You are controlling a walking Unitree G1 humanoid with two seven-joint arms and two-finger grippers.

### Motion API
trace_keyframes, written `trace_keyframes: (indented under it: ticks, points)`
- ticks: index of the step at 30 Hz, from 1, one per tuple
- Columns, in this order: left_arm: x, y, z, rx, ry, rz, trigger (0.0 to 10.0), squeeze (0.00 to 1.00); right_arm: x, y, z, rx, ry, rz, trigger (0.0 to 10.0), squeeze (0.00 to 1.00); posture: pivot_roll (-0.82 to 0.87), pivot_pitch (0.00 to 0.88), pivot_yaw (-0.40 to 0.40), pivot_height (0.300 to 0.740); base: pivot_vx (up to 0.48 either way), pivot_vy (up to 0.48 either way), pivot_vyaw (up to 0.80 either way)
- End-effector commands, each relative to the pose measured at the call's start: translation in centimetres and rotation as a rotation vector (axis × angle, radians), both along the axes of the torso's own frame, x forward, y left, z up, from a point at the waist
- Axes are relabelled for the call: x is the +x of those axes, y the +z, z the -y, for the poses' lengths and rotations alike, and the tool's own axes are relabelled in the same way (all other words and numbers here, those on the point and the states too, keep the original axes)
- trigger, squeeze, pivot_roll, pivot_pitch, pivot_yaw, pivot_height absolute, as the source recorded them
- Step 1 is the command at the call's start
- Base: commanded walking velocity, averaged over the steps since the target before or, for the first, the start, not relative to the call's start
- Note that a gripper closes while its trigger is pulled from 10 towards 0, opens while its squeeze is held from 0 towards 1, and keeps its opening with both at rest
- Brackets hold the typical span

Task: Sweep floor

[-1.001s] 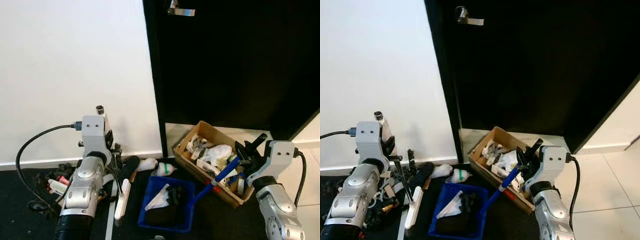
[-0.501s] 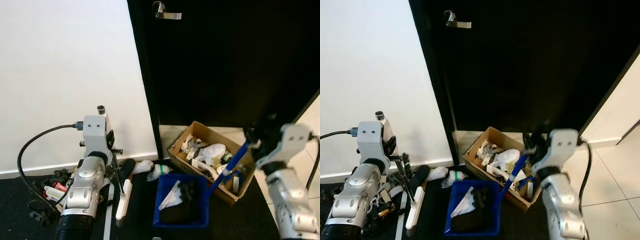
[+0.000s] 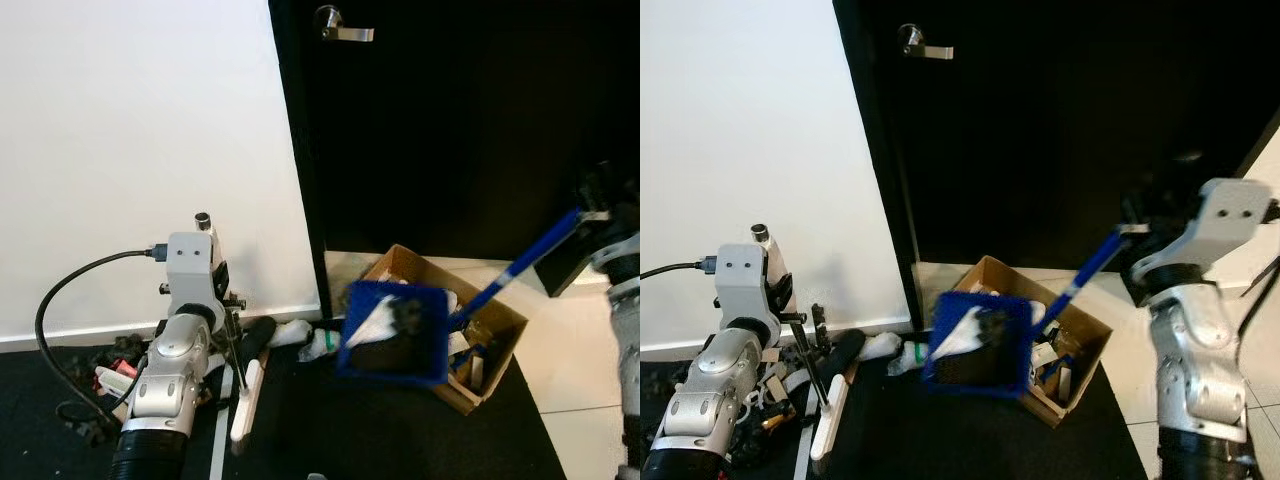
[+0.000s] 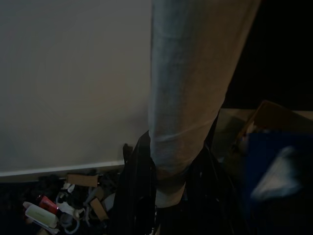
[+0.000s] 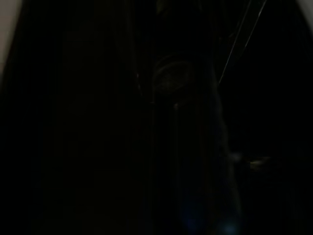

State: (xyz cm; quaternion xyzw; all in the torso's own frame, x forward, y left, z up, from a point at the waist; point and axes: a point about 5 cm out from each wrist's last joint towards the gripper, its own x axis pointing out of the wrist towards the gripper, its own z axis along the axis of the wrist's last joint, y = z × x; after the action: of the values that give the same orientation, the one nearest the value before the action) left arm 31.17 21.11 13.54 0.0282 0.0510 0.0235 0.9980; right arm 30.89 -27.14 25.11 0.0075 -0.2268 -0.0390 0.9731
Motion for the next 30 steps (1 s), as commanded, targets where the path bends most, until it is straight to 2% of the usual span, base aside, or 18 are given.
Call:
trace_keyframes:
  ticks: [1, 5, 12, 17, 18, 20, 23, 24, 27, 28, 29, 30]
  points:
    - [-0.2, -0.1, -0.4, 0.013, 0.003, 0.002, 10.0, 0.00, -0.1, 1.2, 0.9, 0.011, -0.044, 0.080, 10.0, 0.00, 0.02, 0.154, 0.113, 0.740, 0.000, 0.000, 0.00]
    - [-0.3, 0.1, -0.5, 0.022, -0.003, 0.001, 10.0, 0.00, 1.3, 2.2, 2.2, 0.011, -0.118, 0.112, 10.0, 0.00, 0.04, 0.159, 0.119, 0.740, 0.000, 0.000, 0.00]
    - [-0.6, 0.3, -0.6, 0.037, -0.004, 0.002, 10.0, 0.00, 2.7, 2.9, 3.9, 0.103, -0.227, 0.142, 10.0, 0.00, 0.07, 0.165, 0.126, 0.740, 0.000, 0.000, 0.00]
    - [-0.7, 0.3, -0.5, 0.039, -0.011, -0.001, 10.0, 0.00, 3.4, 3.9, 4.1, 0.078, -0.280, 0.170, 10.0, 0.00, 0.08, 0.168, 0.126, 0.740, 0.000, 0.000, 0.00]
    - [-0.6, 0.3, -0.4, 0.038, -0.013, -0.002, 10.0, 0.00, 3.8, 4.7, 3.9, 0.027, -0.293, 0.186, 10.0, 0.00, 0.08, 0.168, 0.126, 0.740, 0.000, 0.000, 0.00]
    - [-0.6, 0.3, -0.4, 0.038, -0.013, -0.002, 10.0, 0.00, 3.9, 5.0, 3.8, 0.010, -0.294, 0.191, 10.0, 0.00, 0.08, 0.168, 0.122, 0.740, 0.000, 0.000, 0.00]
    - [-0.7, 0.2, -0.4, 0.034, -0.014, -0.001, 10.0, 0.00, 4.5, 6.0, 3.0, -0.091, -0.297, 0.219, 10.0, 0.00, 0.08, 0.169, 0.116, 0.740, 0.000, 0.000, 0.00]
    - [-0.7, 0.2, -0.3, 0.031, -0.013, -0.001, 10.0, 0.00, 4.9, 6.6, 1.9, -0.160, -0.277, 0.239, 10.0, 0.00, 0.08, 0.169, 0.116, 0.740, 0.000, 0.000, 0.00]
    - [-0.8, 0.1, -0.3, 0.030, -0.012, -0.002, 10.0, 0.00, 5.2, 7.0, 1.0, -0.209, -0.260, 0.250, 10.0, 0.00, 0.08, 0.169, 0.116, 0.740, 0.000, 0.000, 0.00]
    - [-0.8, 0.1, -0.3, 0.028, -0.010, -0.002, 10.0, 0.00, 5.7, 7.2, -0.8, -0.288, -0.215, 0.264, 10.0, 0.00, 0.08, 0.170, 0.105, 0.740, 0.000, 0.000, 0.00]
    - [-0.8, 0.1, -0.3, 0.028, -0.010, -0.002, 10.0, 0.00, 5.7, 7.2, -0.8, -0.288, -0.215, 0.264, 10.0, 0.00, 0.08, 0.170, 0.105, 0.740, 0.000, 0.000, 0.00]
    - [-0.9, 0.1, -0.2, 0.025, -0.009, -0.002, 10.0, 0.00, 6.0, 7.2, -1.6, -0.312, -0.190, 0.270, 10.0, 0.00, 0.08, 0.170, 0.103, 0.740, 0.000, 0.000, 0.00]
